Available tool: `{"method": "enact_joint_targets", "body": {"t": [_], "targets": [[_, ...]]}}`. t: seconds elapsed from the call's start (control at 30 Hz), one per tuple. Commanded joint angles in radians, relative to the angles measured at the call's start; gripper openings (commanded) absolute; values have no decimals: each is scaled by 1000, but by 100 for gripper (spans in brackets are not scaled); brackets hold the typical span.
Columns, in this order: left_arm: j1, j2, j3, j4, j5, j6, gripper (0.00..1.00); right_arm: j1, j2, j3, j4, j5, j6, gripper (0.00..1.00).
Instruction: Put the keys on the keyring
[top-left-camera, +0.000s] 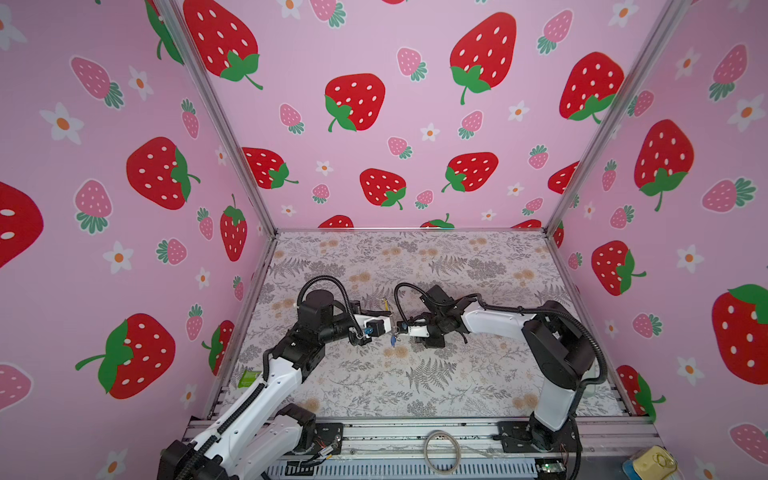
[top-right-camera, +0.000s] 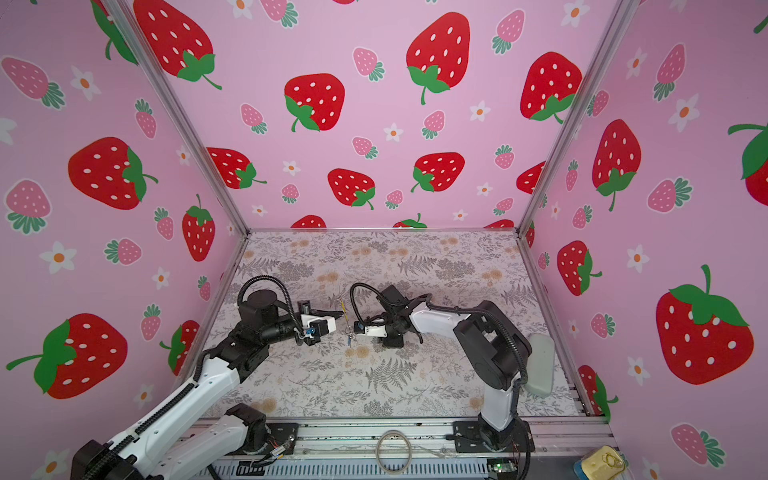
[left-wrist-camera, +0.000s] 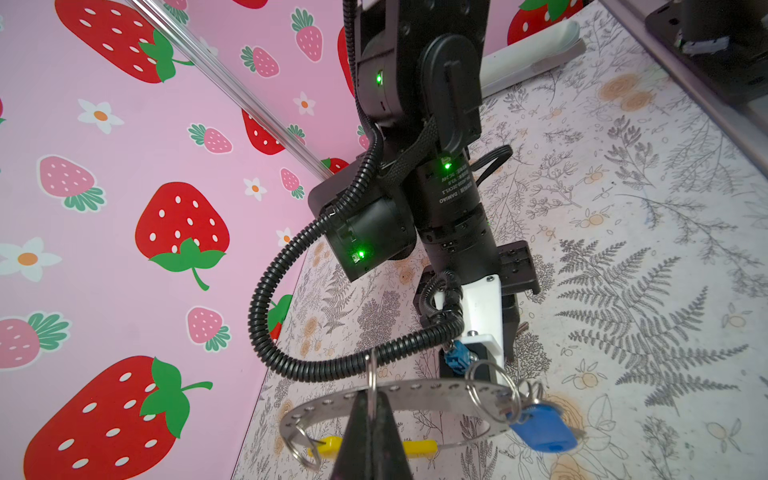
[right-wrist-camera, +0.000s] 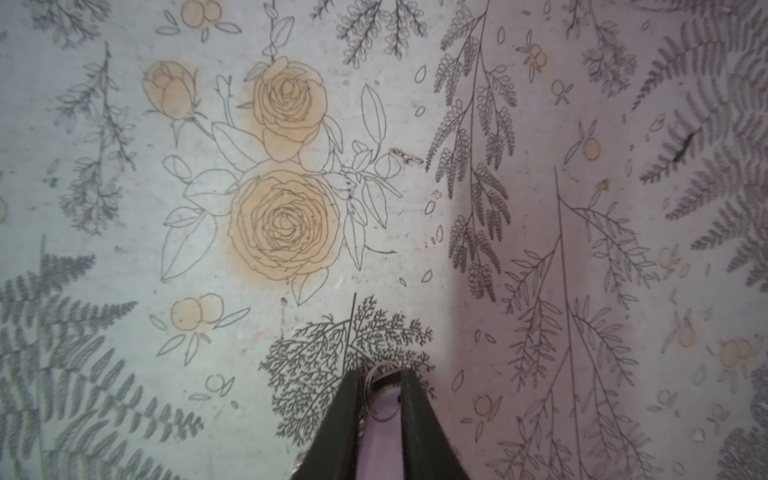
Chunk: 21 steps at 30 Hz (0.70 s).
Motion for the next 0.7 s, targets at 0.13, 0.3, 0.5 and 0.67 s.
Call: {"method": "enact_joint_targets", "body": {"t": [0.13,0.3,0.5,0.67], "targets": [[6,-5,-4,14,15,8,0,12,5,22,-21,-4,3,25],[7,-4,-4,15,17,8,0,15,11,27,-24,-6,3,19],[8,-6,-4,13,15,9,0,16,15,31,-25,-4,9,12],[10,-6,-2,14,18,7,0,16,1,36,-30,-1,23,6]]}}
